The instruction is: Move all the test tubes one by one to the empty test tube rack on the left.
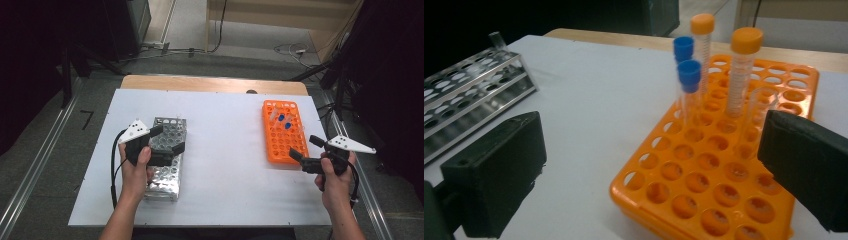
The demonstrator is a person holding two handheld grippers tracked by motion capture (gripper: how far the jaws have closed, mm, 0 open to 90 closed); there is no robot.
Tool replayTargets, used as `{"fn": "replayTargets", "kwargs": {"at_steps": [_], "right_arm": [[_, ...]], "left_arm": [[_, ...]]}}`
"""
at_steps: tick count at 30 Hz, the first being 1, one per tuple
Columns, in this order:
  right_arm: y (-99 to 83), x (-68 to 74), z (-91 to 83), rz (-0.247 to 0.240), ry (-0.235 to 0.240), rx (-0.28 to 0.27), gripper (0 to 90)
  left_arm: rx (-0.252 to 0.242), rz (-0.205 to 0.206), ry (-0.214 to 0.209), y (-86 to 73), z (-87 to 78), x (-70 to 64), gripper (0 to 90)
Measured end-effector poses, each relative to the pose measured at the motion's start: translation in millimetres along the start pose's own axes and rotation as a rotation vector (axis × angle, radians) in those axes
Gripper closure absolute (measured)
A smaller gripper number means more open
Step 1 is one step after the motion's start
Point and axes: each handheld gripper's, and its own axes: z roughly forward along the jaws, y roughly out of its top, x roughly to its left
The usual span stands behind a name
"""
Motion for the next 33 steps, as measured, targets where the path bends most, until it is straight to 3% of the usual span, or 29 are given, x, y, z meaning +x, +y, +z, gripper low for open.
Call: {"fn": "replayTargets", "kwargs": {"at_steps": [3,9,11,18,27,33], "right_arm": [[9.5,-13.9,6.6,0.02,-0.04,0.003,0.0],[15.2,-30.8,18.0,0.048,-0.044,0.009,7.5],[15.1,-36.7,23.1,0.066,-0.074,0.019,14.6],[1.0,-55.5,35.2,0.112,-0.09,0.041,38.2],[-12.8,-63.6,50.9,0.117,-0.057,0.082,52.9],[-18.7,-63.2,63.4,0.081,-0.075,0.106,60.6]], "left_arm": [[-0.007,-0.004,-0.004,-1.4,-1.7,1.0,0.0],[0.0,0.001,-0.015,-4.5,-0.2,0.3,0.0],[0.0,0.001,-0.015,-4.6,0.8,-0.4,0.0],[0.004,-0.001,-0.023,-5.3,2.4,-1.5,0.0],[0.017,0.007,-0.029,-6.6,7.7,-4.0,0.0],[0.028,0.013,-0.036,-8.3,11.9,-5.5,0.0]]}}
